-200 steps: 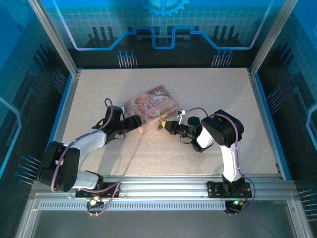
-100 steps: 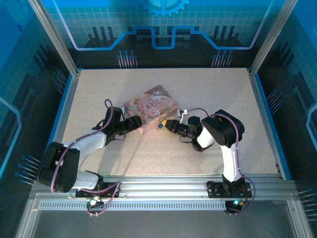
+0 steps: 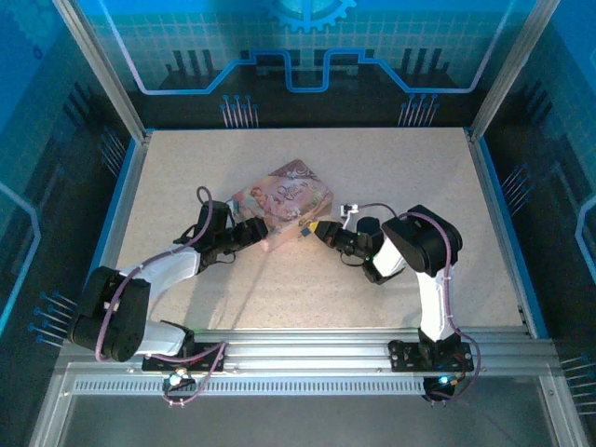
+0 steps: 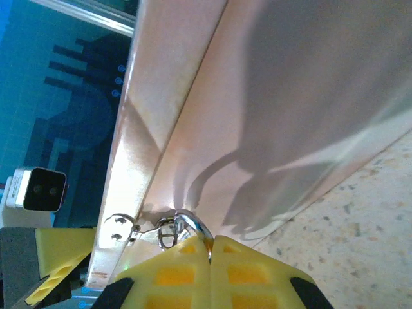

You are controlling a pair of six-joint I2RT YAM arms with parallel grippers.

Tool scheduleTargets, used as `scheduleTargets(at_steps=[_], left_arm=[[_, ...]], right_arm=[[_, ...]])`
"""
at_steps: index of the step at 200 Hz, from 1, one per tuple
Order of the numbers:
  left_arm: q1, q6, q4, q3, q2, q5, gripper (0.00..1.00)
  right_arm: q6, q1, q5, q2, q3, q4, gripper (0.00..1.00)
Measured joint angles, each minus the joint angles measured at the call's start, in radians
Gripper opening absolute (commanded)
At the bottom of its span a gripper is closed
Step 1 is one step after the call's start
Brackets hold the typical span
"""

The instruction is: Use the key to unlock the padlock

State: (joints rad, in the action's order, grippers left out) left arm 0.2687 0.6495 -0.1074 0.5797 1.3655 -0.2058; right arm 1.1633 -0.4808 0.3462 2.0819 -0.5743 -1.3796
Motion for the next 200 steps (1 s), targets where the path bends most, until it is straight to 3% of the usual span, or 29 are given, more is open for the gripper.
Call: scheduleTargets(at_steps=[49,105,200], left_arm=[[0.004,-0.004,0.072,0.002,-0.04,0.0,0.77],[0.005,-0.058,0.219,0.037,-0.196,0.047,0.85],[-0.002,-0.103,0.285,-0.02,-0.534,0.199,0.96]], right_arm=[[-0.04,0.027,-0.025,-0.084,0.051,0.04,0.0],[-0.214,0.032,-0.021,-0.346,0.09,0.266,0.0],[-0.627,0.003,0.002,-0.857,-0.007,1.144,0.0]])
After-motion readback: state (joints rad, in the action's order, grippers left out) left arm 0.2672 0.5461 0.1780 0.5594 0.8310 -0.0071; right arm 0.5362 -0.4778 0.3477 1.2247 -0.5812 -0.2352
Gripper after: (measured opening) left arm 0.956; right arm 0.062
